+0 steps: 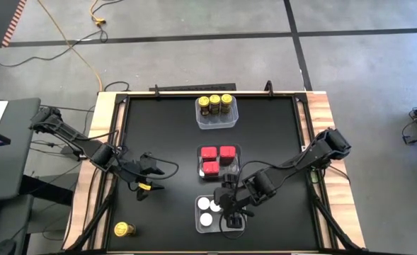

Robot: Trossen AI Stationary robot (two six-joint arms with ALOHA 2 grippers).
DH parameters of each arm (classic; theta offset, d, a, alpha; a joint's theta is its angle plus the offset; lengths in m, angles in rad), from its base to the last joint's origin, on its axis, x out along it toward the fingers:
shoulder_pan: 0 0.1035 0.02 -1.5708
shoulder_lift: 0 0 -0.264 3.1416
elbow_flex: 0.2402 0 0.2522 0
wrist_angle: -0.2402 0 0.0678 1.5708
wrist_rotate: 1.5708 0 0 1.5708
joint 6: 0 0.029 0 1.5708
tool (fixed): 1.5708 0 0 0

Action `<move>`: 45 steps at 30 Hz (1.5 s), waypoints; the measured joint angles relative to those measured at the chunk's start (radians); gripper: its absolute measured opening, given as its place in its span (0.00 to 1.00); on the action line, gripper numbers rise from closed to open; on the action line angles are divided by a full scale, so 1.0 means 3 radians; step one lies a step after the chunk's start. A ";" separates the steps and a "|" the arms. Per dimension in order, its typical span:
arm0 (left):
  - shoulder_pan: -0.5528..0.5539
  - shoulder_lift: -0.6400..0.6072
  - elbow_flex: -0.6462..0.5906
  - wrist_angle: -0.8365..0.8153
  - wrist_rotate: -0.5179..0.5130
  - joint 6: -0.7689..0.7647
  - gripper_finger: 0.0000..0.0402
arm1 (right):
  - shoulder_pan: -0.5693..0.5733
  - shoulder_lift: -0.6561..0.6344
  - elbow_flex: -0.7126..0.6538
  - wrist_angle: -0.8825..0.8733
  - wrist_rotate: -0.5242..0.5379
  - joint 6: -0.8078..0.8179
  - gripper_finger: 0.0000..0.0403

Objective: Sort spices by type
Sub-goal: Adjust the white seasoning bottles

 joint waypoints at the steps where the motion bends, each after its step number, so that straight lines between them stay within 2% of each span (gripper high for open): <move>1: -0.0001 0.0000 0.0000 0.0000 0.0000 0.0000 0.67 | -0.0003 0.0000 0.0000 -0.0005 0.0004 -0.0004 0.75; 7: 0.0000 0.0000 0.0000 0.0000 0.0000 0.0000 0.67 | -0.0012 0.0001 0.0000 0.0023 0.0015 -0.0034 0.79; 18: -0.0001 0.0000 0.0000 0.0001 0.0000 0.0000 0.67 | -0.0042 0.0001 0.0000 0.0022 0.0103 -0.0104 0.99; 30: -0.0001 0.0000 0.0000 0.0001 0.0000 0.0000 0.67 | -0.0036 0.0000 -0.0194 0.0270 0.0105 0.0003 0.97; 45: -0.0001 0.0000 0.0000 0.0001 -0.0003 0.0041 0.67 | -0.0057 0.0001 -0.0364 0.0478 0.0171 -0.0260 0.97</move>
